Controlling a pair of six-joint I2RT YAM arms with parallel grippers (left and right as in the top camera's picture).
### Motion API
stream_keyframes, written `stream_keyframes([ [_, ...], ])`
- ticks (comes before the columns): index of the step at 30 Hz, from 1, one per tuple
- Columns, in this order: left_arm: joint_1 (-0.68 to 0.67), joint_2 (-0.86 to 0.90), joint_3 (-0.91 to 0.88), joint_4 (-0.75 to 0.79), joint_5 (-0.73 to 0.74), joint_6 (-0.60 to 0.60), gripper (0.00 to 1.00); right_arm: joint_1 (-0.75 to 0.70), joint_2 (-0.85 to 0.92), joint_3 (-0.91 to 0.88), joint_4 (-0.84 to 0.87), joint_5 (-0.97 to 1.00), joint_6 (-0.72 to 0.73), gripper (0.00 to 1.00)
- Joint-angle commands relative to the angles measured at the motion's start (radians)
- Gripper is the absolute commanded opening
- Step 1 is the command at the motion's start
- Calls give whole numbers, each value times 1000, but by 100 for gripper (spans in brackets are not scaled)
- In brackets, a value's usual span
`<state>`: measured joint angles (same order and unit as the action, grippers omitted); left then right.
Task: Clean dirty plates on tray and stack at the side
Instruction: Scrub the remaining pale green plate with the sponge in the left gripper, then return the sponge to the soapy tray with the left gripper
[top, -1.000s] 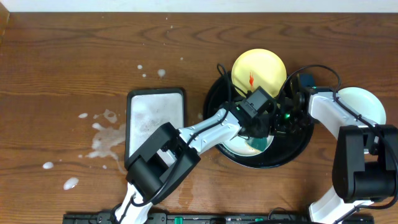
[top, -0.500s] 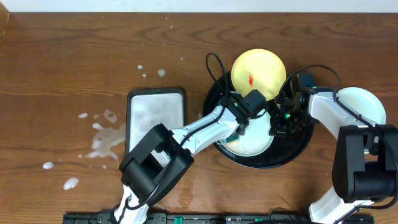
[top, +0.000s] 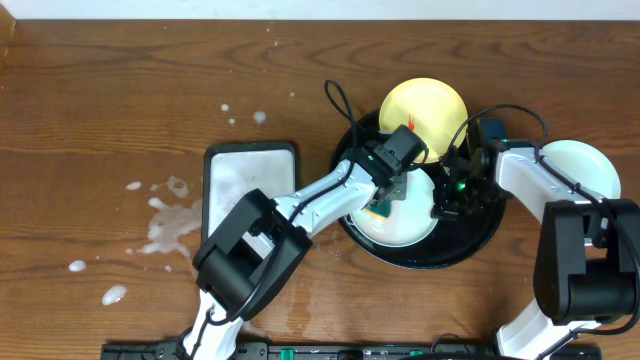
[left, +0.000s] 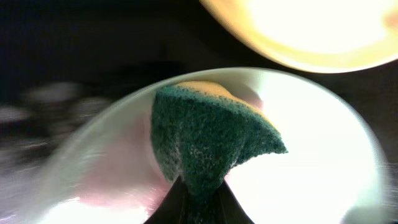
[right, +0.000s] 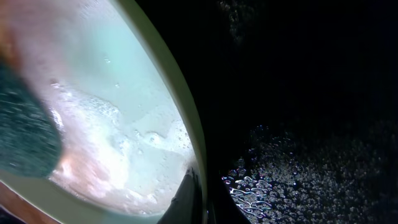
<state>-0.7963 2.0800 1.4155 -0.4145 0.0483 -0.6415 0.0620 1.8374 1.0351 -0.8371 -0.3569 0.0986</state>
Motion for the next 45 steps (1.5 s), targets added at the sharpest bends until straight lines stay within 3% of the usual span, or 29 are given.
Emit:
stream_keyframes([
  [1,-38,133,-11,76,378,-116,8,-8,27,-12,-6,116,-18,1],
  [5,-59,160,-11,67,443,-96,8,-8,27,-12,-12,116,-18,1],
  [16,-82,127,-11,-72,394,64,7,-8,27,-12,-12,116,-18,1],
  [26,-40,98,-11,-348,-137,32,7,-8,27,-12,-12,116,-18,1],
  [34,57,45,-7,-413,-462,-2,8,-8,27,-12,-11,116,-23,1],
  [45,57,-280,34,-447,-253,5,8,-8,21,-12,8,117,-29,1],
])
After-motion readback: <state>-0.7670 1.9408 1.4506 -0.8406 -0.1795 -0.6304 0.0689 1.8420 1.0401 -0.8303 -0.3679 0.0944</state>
